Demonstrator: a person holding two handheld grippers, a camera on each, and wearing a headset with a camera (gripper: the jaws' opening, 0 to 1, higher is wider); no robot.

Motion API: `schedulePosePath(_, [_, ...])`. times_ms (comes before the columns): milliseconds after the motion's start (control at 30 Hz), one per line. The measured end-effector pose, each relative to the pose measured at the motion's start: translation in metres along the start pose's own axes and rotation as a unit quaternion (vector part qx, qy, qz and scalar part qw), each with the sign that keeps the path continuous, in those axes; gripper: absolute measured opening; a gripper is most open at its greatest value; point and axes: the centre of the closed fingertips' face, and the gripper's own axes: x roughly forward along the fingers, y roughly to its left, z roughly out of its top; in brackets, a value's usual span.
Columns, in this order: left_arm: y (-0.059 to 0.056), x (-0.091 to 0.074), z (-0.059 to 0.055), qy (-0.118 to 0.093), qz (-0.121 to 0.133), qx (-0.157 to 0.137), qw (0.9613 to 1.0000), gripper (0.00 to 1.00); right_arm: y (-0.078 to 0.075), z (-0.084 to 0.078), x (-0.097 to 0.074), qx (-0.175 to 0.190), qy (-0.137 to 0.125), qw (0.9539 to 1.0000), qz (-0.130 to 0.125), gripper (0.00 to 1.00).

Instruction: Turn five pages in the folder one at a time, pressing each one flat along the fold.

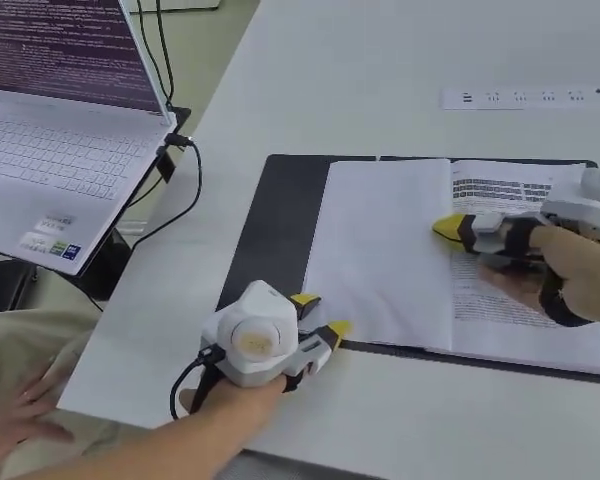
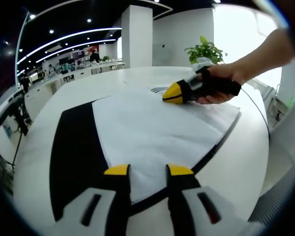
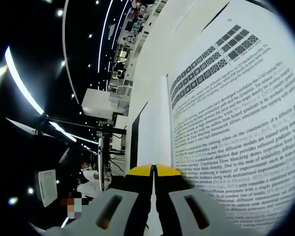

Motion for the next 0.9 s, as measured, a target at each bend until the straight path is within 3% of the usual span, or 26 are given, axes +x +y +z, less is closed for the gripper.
schedulePosePath(233, [0.0, 0.0, 0.0, 0.001, 0.0, -0.001, 1.0, 0.27, 0.0, -0.026, -0.009, 0.0, 0.016, 0.9999, 0.003, 0.0])
schedulePosePath(367, [0.001, 0.0, 0.0, -0.002, 0.001, -0.003, 1.0, 0.27, 0.0, -0.047, -0.015, -0.01, 0.044, 0.999, 0.004, 0.0])
schedulePosePath(700, [0.0, 0.0, 0.001, -0.002, 0.0, -0.003, 1.0, 0.27, 0.001, -0.09, -0.029, -0.019, 0.085, 0.9962, 0.005, 0.0])
schedulePosePath(900, [0.001, 0.0, 0.0, -0.002, 0.001, -0.003, 1.0, 0.27, 0.0, -0.11, -0.039, -0.011, 0.089, 0.9959, 0.009, 0.0])
